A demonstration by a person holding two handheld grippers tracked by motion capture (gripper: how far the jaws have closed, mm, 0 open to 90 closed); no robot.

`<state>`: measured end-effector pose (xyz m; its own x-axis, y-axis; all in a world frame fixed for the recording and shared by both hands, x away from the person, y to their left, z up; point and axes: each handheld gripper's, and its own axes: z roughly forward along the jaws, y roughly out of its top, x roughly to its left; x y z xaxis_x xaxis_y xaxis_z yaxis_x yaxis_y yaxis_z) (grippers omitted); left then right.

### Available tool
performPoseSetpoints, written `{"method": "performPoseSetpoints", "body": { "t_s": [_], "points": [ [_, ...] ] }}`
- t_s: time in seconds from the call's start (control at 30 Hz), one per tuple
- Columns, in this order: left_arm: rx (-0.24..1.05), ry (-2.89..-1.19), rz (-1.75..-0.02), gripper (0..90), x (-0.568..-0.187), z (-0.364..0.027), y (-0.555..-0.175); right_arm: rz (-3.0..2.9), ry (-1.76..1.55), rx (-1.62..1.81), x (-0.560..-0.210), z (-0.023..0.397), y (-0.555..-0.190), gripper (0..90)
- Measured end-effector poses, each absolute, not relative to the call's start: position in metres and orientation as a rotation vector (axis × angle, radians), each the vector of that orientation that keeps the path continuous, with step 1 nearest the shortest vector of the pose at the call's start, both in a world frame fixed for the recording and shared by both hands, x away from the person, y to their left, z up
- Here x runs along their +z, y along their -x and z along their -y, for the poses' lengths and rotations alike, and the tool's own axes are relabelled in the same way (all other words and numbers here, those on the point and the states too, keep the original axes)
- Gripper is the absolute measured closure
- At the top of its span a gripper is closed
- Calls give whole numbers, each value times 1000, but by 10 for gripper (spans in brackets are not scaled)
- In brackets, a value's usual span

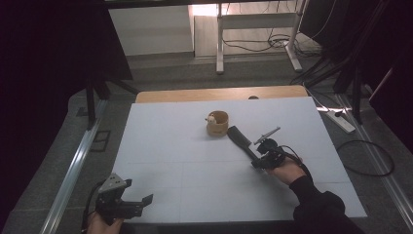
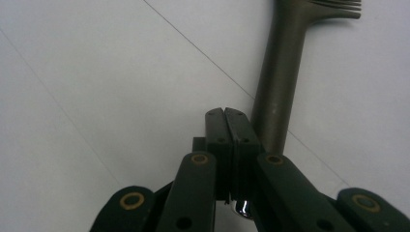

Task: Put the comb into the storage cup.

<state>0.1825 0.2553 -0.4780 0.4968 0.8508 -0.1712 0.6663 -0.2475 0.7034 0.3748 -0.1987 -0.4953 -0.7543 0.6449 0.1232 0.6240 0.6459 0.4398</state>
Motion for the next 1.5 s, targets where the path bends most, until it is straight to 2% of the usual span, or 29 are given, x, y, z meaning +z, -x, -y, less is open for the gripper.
{"method": "performPoseSetpoints", "body": {
  "t_s": [0.77,0.97,1.2,1.23,1.3,1.37,1.4,1.43,1.47,1.5],
  "points": [
    [317,-2001,-1245,45,-478,-255,-183,-2744,-1115,685,-492,220,-383,894],
    [316,-2001,-1244,45,-478,-255,-183,-2745,-1079,736,-484,215,-378,855],
    [317,-2004,-1244,45,-478,-255,-183,-2693,-1047,767,-474,212,-375,693],
    [317,-2004,-1244,45,-478,-255,-183,-2684,-1063,763,-474,213,-375,635],
    [315,-2004,-1244,45,-478,-255,-183,-2683,-1064,764,-474,213,-376,608],
    [315,-2007,-1242,45,-478,-255,-183,-2664,-1078,769,-472,214,-377,511],
    [316,-2006,-1243,45,-478,-255,-183,-2664,-1078,769,-472,214,-377,511],
    [316,-2006,-1242,45,-478,-255,-183,-2649,-1083,774,-470,215,-378,437],
    [315,-2006,-1242,45,-478,-255,-183,-2642,-1085,773,-469,215,-379,403],
    [315,-2006,-1243,45,-478,-255,-183,-2642,-1085,773,-469,215,-379,403]
  ]
}}
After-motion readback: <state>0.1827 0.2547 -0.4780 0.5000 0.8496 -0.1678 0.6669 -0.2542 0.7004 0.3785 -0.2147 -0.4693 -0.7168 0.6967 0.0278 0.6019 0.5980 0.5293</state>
